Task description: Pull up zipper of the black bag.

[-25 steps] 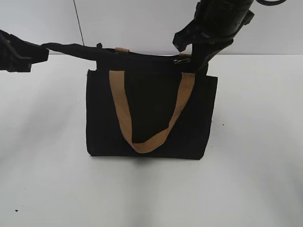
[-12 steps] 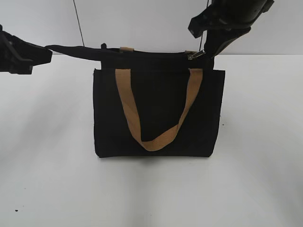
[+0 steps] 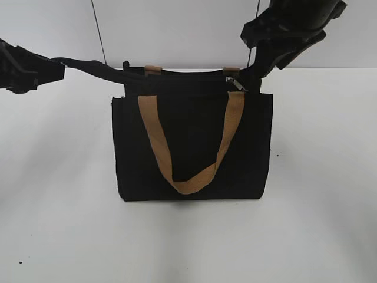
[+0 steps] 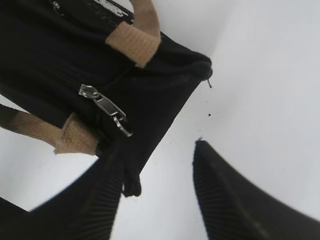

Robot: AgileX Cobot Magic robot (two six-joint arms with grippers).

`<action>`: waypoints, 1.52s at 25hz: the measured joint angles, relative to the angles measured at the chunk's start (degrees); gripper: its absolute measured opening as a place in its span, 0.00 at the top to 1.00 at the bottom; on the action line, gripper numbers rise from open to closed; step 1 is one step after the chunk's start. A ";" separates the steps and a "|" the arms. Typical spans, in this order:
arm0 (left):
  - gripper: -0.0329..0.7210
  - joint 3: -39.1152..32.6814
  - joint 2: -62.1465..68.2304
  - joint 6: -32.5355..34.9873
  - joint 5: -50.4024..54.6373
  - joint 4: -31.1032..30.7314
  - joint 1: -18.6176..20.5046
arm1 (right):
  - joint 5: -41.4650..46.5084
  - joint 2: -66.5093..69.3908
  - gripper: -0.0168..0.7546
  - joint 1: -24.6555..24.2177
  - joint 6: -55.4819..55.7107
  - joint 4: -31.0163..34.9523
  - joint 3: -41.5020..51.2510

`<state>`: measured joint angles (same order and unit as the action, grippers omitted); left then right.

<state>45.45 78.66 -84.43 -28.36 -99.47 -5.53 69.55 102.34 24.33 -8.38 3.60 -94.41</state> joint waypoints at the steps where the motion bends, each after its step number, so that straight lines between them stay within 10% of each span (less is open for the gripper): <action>1: 0.33 0.00 0.00 -0.99 0.18 -0.15 0.00 | -0.01 -0.05 0.40 0.00 0.00 0.23 0.00; 6: 0.22 0.00 0.00 -7.45 1.00 -0.42 0.00 | 0.01 -0.99 0.25 0.00 0.00 1.22 0.00; 20: 0.29 -0.18 -8.19 -15.25 5.11 -0.55 -0.84 | 0.08 -10.82 0.29 0.00 0.00 2.06 0.00; 33: 0.29 -11.78 -12.48 -14.16 37.97 0.91 -22.49 | 0.09 -22.06 0.30 5.83 0.65 -1.12 13.52; 38: 0.29 -11.78 -6.10 3.05 46.79 18.64 -26.33 | 0.09 -25.70 0.30 5.83 1.24 -1.39 18.89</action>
<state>33.67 72.56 -81.38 18.43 -80.83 -31.86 69.64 76.64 30.16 -7.14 2.21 -75.52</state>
